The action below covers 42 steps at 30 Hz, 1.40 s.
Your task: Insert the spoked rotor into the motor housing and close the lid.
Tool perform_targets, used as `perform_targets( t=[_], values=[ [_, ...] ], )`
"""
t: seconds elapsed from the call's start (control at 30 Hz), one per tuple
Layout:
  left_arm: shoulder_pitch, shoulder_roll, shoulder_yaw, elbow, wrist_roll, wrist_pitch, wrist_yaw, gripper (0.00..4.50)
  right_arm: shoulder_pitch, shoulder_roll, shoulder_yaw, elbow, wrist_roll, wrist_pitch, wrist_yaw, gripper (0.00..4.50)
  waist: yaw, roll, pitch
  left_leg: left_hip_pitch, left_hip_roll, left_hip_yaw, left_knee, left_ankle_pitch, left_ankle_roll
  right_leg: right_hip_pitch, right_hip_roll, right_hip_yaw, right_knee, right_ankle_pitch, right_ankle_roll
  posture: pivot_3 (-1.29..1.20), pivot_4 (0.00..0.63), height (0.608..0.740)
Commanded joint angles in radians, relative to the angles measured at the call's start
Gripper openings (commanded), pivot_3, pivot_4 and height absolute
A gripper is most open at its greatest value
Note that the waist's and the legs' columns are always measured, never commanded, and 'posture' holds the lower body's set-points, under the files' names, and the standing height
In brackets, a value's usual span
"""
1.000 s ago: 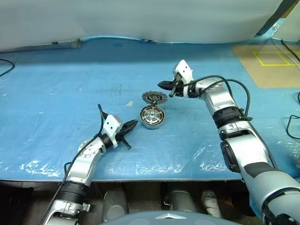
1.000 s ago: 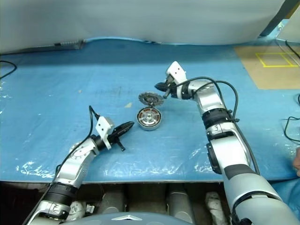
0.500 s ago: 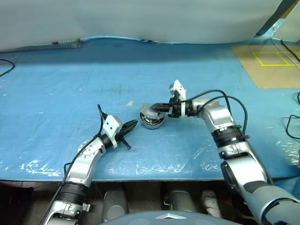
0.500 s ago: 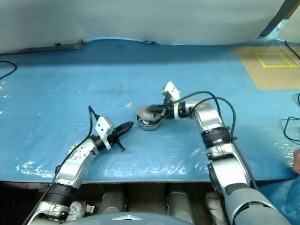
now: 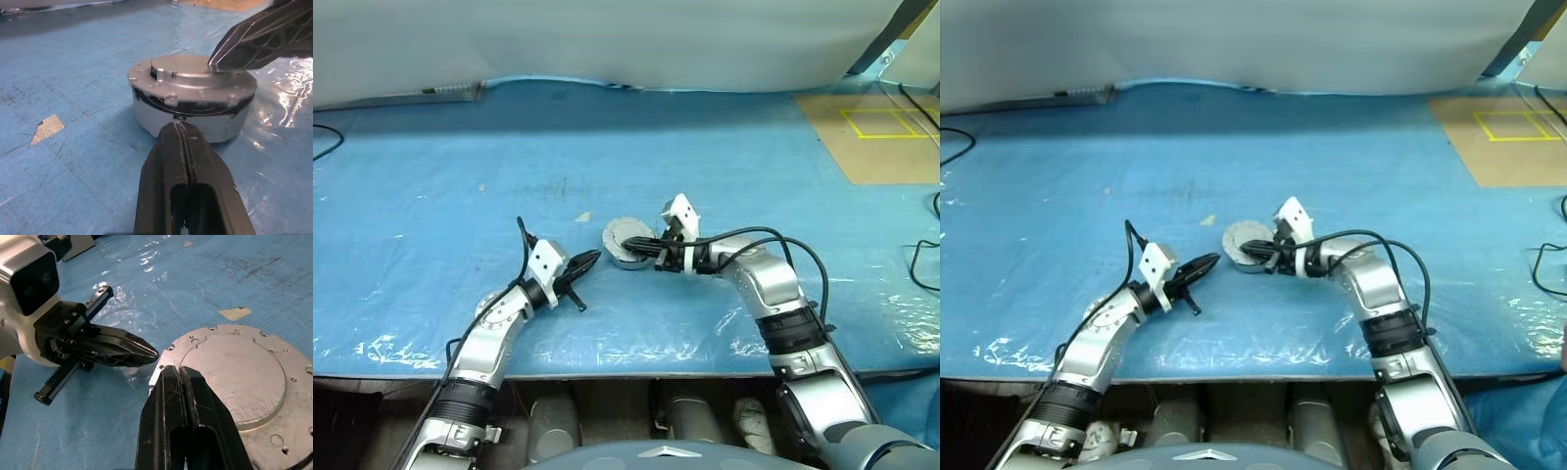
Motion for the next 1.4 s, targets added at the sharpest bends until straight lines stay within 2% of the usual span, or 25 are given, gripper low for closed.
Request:
perform_targets(
  t=[0.03, 0.17, 0.27, 0.5, 0.63, 1.03, 1.37, 1.4],
  values=[
    [-0.008, 0.006, 0.004, -0.021, -0.007, -0.011, -0.006, 0.00, 0.037, -0.040, -0.044, -0.148, 0.008, -0.049, -0.046, 0.02, 0.001, 0.000, 0.000, 0.000, 0.000, 0.000, 0.000, 0.000, 0.000, 0.000, 0.000, 0.000, 0.000, 0.000, 0.000, 0.00, 0.150, 0.740],
    [-0.007, 0.007, 0.003, -0.020, -0.008, -0.011, -0.010, 0.00, 0.102, -0.098, -0.084, -0.221, 0.001, -0.067, -0.099, 0.02, 0.003, 0.000, 0.000, 0.000, -0.001, 0.000, -0.001, 0.000, 0.000, 0.000, 0.000, 0.000, -0.002, 0.000, 0.001, 0.00, 0.150, 0.740],
    [-0.011, 0.008, 0.003, -0.014, -0.009, -0.011, -0.014, 0.00, 0.154, -0.158, -0.114, -0.269, 0.015, -0.061, -0.102, 0.62, 0.004, 0.000, 0.000, 0.000, -0.001, 0.000, -0.001, 0.000, 0.000, 0.000, 0.000, 0.000, -0.002, 0.000, 0.001, 0.00, 0.150, 0.740],
    [-0.028, 0.012, 0.008, 0.002, -0.010, -0.011, -0.027, 0.00, 0.212, -0.254, -0.140, -0.306, 0.042, -0.053, -0.087, 3.02, 0.001, 0.000, 0.000, 0.000, -0.001, 0.000, -0.002, 0.000, 0.000, 0.000, 0.000, 0.001, -0.002, 0.000, 0.001, 0.00, 0.150, 0.740],
    [-0.029, 0.013, 0.008, 0.003, -0.009, -0.013, -0.029, 0.00, 0.211, -0.254, -0.135, -0.302, 0.051, -0.054, -0.097, 4.44, 0.000, 0.000, 0.000, -0.001, -0.001, 0.000, -0.002, 0.000, 0.000, 0.000, 0.000, 0.001, -0.003, 0.000, 0.001, 0.00, 0.150, 0.740],
    [-0.031, 0.018, 0.011, 0.000, -0.008, -0.011, -0.025, 0.00, 0.224, -0.255, -0.097, -0.320, 0.061, -0.053, -0.107, 4.48, 0.001, 0.000, 0.000, -0.001, -0.001, 0.000, -0.002, 0.000, 0.000, 0.000, 0.000, 0.001, -0.003, 0.000, 0.001, 0.00, 0.150, 0.740],
    [-0.040, 0.019, 0.012, 0.007, -0.007, -0.013, -0.025, 0.00, 0.180, -0.238, -0.098, -0.235, 0.058, -0.069, -0.117, 4.48, 0.001, 0.000, 0.000, -0.001, -0.001, 0.000, -0.002, 0.000, 0.000, 0.000, 0.000, 0.001, -0.003, 0.000, 0.001, 0.00, 0.150, 0.740],
    [-0.041, 0.019, 0.013, 0.007, -0.007, -0.013, -0.025, 0.00, 0.171, -0.238, -0.096, -0.218, 0.054, -0.073, -0.116, 4.31, 0.000, 0.000, 0.000, -0.001, -0.001, 0.000, -0.002, 0.000, 0.000, 0.000, 0.000, 0.001, -0.003, 0.000, 0.001, 0.00, 0.150, 0.740]
  ],
)
